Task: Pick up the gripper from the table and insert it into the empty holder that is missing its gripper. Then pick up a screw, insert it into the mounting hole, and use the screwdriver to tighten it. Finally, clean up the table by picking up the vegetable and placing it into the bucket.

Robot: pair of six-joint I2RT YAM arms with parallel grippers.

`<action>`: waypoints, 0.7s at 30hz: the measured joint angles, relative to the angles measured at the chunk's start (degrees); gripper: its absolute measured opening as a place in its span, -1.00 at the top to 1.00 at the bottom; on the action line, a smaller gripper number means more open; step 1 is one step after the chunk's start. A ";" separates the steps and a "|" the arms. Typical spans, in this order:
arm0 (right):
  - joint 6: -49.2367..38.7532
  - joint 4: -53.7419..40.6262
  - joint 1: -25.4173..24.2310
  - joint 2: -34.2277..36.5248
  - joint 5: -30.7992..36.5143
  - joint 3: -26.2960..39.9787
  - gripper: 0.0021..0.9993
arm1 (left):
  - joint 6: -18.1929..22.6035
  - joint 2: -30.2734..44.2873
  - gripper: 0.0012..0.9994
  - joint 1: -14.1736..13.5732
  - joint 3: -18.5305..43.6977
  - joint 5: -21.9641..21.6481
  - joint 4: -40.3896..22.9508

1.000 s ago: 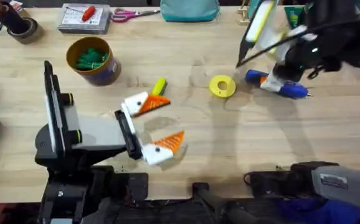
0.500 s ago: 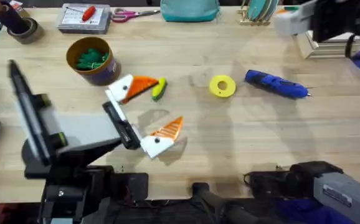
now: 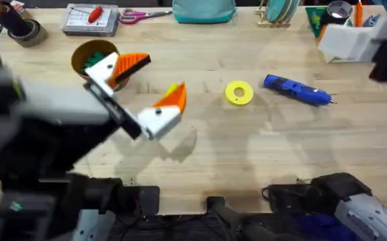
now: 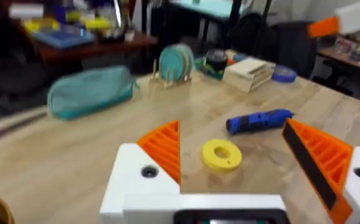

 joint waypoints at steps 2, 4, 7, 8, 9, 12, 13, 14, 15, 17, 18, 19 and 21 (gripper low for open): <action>1.10 -1.11 0.00 -1.93 0.00 -2.28 -0.99 | 1.42 6.84 -0.97 0.00 5.47 -0.65 -5.67; 1.68 -2.44 0.00 -3.78 -0.01 -5.14 -0.99 | 3.20 14.05 -0.97 0.00 11.52 -1.30 -11.77; 1.16 -4.40 0.00 -7.02 -1.37 -9.44 -0.99 | 6.36 23.59 -0.97 0.00 20.41 -2.56 -21.69; 0.38 -5.12 0.00 -8.05 -2.16 -10.48 -0.99 | 7.43 26.84 -0.97 0.00 23.64 -3.45 -25.54; -0.46 -6.09 0.00 -9.18 -3.02 -11.39 -0.99 | 8.35 29.69 -0.97 0.00 26.55 -4.34 -28.85; -2.38 -7.51 0.00 -11.44 -5.07 -12.79 -0.99 | 10.38 37.57 -0.97 0.00 34.91 -8.00 -37.59; -2.80 -7.49 0.00 -11.71 -5.52 -12.85 -0.99 | 10.81 39.93 -0.97 0.00 37.56 -9.55 -40.08; -3.15 -7.47 0.00 -11.85 -5.85 -12.85 -0.99 | 11.18 41.91 -0.97 0.00 39.78 -11.03 -41.89; -3.35 -7.47 0.00 -11.92 -6.15 -12.85 -0.99 | 11.39 44.03 -0.97 0.00 42.12 -12.72 -43.65; -3.67 -7.51 0.00 -11.92 -6.41 -12.85 -1.00 | 11.83 47.39 -0.97 0.00 45.82 -15.97 -46.14; -3.81 -7.55 0.00 -11.92 -6.50 -12.85 -0.99 | 12.01 48.72 -0.97 0.00 47.22 -17.47 -46.82; -3.97 -7.62 0.00 -11.92 -6.57 -12.85 -0.99 | 12.14 49.87 -0.97 0.00 48.33 -18.79 -47.12; -4.21 -7.87 0.00 -11.92 -6.60 -12.85 -0.99 | 12.36 51.43 -0.97 0.00 49.49 -20.73 -47.16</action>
